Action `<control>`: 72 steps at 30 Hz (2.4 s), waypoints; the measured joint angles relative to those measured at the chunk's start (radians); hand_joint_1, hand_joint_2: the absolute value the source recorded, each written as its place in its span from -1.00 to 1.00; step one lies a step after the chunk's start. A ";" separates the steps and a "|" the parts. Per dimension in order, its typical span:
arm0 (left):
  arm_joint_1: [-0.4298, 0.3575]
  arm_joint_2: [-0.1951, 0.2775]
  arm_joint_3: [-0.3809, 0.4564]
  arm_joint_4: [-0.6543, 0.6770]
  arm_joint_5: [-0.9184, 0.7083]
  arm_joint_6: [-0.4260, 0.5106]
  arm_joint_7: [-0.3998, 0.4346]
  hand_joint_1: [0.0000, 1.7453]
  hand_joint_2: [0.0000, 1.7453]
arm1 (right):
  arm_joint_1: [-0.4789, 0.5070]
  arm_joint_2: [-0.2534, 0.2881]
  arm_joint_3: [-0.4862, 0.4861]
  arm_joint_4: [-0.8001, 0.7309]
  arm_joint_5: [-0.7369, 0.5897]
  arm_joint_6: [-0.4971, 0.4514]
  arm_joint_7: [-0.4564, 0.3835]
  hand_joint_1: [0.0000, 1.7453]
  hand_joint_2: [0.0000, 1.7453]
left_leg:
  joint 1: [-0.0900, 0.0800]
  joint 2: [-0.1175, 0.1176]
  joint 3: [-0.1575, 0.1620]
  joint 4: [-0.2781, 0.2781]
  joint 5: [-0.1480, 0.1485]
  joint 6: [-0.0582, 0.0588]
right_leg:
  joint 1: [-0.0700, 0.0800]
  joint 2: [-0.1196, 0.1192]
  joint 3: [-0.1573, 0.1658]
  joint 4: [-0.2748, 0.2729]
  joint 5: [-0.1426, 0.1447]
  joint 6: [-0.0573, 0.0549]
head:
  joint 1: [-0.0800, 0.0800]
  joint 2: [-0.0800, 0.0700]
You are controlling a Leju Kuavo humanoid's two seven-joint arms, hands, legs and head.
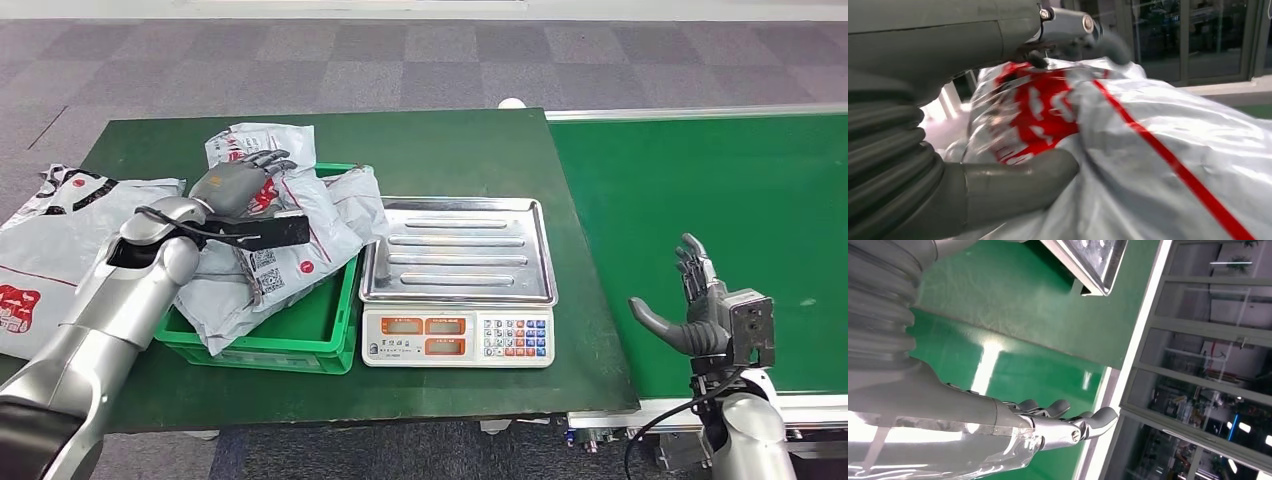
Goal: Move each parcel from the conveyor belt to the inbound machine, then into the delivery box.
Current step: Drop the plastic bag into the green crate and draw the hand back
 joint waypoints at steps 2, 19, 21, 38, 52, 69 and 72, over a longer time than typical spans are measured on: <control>0.034 0.026 0.010 -0.057 0.039 -0.003 0.001 -1.00 1.00 | -0.001 -0.008 0.000 0.000 -0.006 0.001 0.002 -1.00 1.00 | 0.000 0.000 0.000 0.000 0.000 0.000 | 0.000 0.000 0.000 0.000 0.000 0.000 | 0.000 0.000; 0.128 0.092 0.058 -0.220 0.145 0.029 0.005 -1.00 1.00 | -0.051 -0.019 0.005 0.023 -0.013 -0.009 -0.002 -1.00 1.00 | 0.000 -0.001 0.000 0.000 0.000 0.000 | 0.000 -0.001 0.000 0.000 0.000 -0.001 | 0.000 0.000; 0.133 0.070 0.076 -0.219 0.227 0.039 -0.005 -1.00 1.00 | -0.062 -0.019 0.013 0.036 -0.010 -0.017 -0.007 -1.00 1.00 | 0.000 -0.002 0.000 0.000 0.000 0.000 | 0.000 -0.002 0.000 0.000 0.000 -0.001 | 0.000 0.000; 0.161 -0.164 0.209 -0.190 0.755 -0.014 -0.012 -1.00 1.00 | -0.136 0.016 0.106 0.115 0.028 -0.065 -0.005 -1.00 1.00 | 0.000 -0.003 -0.001 0.000 0.000 0.000 | 0.001 -0.003 0.000 0.000 0.000 -0.001 | 0.000 0.000; 0.064 -0.474 0.169 0.006 0.958 0.079 0.019 -1.00 1.00 | -0.377 0.164 0.279 0.249 -0.040 -0.127 0.048 -1.00 1.00 | 0.000 -0.002 -0.001 0.001 0.001 0.000 | 0.000 -0.002 -0.001 0.000 0.002 0.000 | 0.000 0.000; 0.023 -0.492 0.102 0.124 0.942 0.204 -0.002 -1.00 1.00 | -0.577 0.259 0.398 0.395 -0.048 -0.236 0.082 -1.00 1.00 | 0.002 -0.002 -0.002 0.000 0.002 -0.001 | 0.002 -0.002 -0.001 0.000 0.002 -0.001 | 0.000 0.000; 0.016 -0.492 0.091 0.133 0.926 0.220 0.006 -1.00 1.00 | -0.592 0.260 0.401 0.401 -0.054 -0.239 0.097 -1.00 1.00 | 0.001 -0.002 -0.002 0.001 0.002 0.000 | 0.001 -0.002 -0.001 0.000 0.002 -0.001 | 0.000 0.000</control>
